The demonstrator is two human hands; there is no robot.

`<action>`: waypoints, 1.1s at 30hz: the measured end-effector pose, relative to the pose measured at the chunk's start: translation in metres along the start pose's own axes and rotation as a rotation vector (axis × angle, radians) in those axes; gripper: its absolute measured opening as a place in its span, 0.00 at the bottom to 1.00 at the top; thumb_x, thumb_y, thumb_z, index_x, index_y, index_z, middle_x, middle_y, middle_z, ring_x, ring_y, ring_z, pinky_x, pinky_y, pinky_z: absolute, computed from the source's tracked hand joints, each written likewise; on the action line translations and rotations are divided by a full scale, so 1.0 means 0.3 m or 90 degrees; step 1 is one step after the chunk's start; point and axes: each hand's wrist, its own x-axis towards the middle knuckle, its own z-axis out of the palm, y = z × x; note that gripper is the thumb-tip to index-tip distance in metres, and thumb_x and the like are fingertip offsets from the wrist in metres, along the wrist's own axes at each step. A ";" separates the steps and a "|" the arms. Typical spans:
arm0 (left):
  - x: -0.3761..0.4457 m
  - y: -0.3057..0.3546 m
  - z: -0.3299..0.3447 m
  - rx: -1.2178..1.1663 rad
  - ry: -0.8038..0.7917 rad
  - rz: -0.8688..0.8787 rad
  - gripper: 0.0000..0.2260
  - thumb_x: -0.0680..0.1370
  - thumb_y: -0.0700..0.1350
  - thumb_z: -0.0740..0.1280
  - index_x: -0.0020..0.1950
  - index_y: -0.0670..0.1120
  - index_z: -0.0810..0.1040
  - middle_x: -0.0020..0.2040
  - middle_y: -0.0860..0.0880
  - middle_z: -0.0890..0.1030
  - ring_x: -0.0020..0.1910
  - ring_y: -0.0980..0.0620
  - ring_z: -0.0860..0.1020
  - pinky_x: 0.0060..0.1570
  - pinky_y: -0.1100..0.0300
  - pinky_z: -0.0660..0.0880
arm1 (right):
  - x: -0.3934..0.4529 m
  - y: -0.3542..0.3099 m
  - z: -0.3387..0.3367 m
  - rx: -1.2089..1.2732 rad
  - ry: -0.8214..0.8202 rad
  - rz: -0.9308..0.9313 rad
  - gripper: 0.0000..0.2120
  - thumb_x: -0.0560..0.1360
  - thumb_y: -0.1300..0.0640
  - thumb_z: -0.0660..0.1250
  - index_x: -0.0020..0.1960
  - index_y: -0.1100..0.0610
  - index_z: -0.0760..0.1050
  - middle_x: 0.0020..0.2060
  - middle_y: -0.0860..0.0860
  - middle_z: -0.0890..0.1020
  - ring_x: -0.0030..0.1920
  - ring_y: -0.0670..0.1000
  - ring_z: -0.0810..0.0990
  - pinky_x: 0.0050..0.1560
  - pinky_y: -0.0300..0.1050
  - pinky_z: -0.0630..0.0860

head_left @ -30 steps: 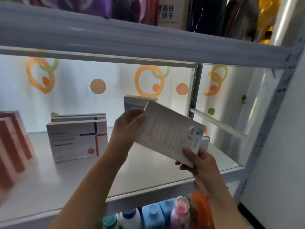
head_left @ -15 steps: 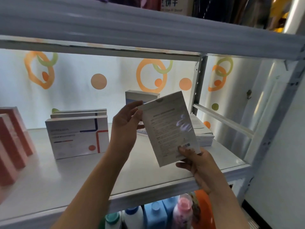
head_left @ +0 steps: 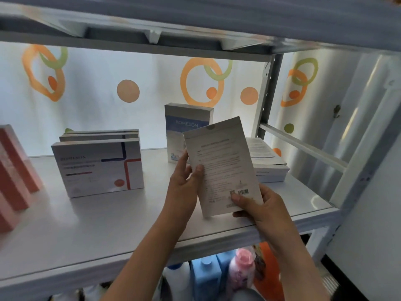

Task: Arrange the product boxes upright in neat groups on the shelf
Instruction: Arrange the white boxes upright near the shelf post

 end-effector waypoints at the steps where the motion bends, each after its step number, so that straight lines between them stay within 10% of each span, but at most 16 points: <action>1: -0.005 -0.003 -0.003 0.007 -0.001 0.002 0.18 0.82 0.51 0.58 0.71 0.62 0.65 0.59 0.56 0.79 0.54 0.54 0.79 0.44 0.59 0.81 | -0.001 0.001 0.003 -0.002 0.003 -0.001 0.13 0.70 0.57 0.75 0.53 0.55 0.79 0.45 0.49 0.86 0.42 0.50 0.86 0.38 0.39 0.81; 10: -0.006 0.009 -0.008 0.006 0.062 -0.050 0.15 0.80 0.48 0.64 0.62 0.52 0.62 0.57 0.55 0.74 0.48 0.56 0.77 0.35 0.67 0.79 | -0.011 0.004 0.032 -0.016 0.020 -0.033 0.13 0.69 0.56 0.76 0.52 0.55 0.80 0.44 0.49 0.86 0.42 0.48 0.85 0.37 0.39 0.80; 18: -0.015 0.002 0.002 0.162 -0.026 -0.042 0.25 0.75 0.55 0.68 0.69 0.56 0.64 0.63 0.55 0.68 0.55 0.54 0.73 0.38 0.69 0.74 | -0.041 -0.011 0.027 -0.016 0.070 -0.059 0.12 0.71 0.54 0.74 0.54 0.49 0.79 0.45 0.44 0.86 0.45 0.44 0.85 0.40 0.35 0.80; 24: -0.025 0.028 -0.004 -0.012 -0.173 -0.086 0.30 0.67 0.66 0.70 0.66 0.60 0.69 0.59 0.56 0.78 0.56 0.55 0.79 0.46 0.63 0.78 | -0.080 -0.062 0.047 -0.064 0.048 -0.112 0.17 0.68 0.52 0.75 0.56 0.44 0.79 0.47 0.44 0.85 0.49 0.43 0.83 0.42 0.32 0.79; 30: -0.040 0.038 -0.024 -0.185 -0.258 -0.115 0.38 0.63 0.66 0.73 0.68 0.51 0.70 0.65 0.48 0.77 0.63 0.48 0.77 0.56 0.52 0.77 | -0.108 -0.051 0.101 -0.207 -0.017 -0.202 0.34 0.66 0.53 0.79 0.67 0.36 0.70 0.66 0.35 0.72 0.66 0.37 0.70 0.64 0.42 0.73; 33: -0.049 0.050 -0.029 -0.231 -0.239 -0.142 0.27 0.70 0.62 0.69 0.64 0.50 0.72 0.60 0.46 0.80 0.60 0.45 0.79 0.57 0.49 0.77 | -0.116 -0.044 0.127 -0.317 -0.036 -0.226 0.43 0.65 0.52 0.80 0.73 0.36 0.61 0.73 0.31 0.58 0.75 0.38 0.53 0.75 0.52 0.61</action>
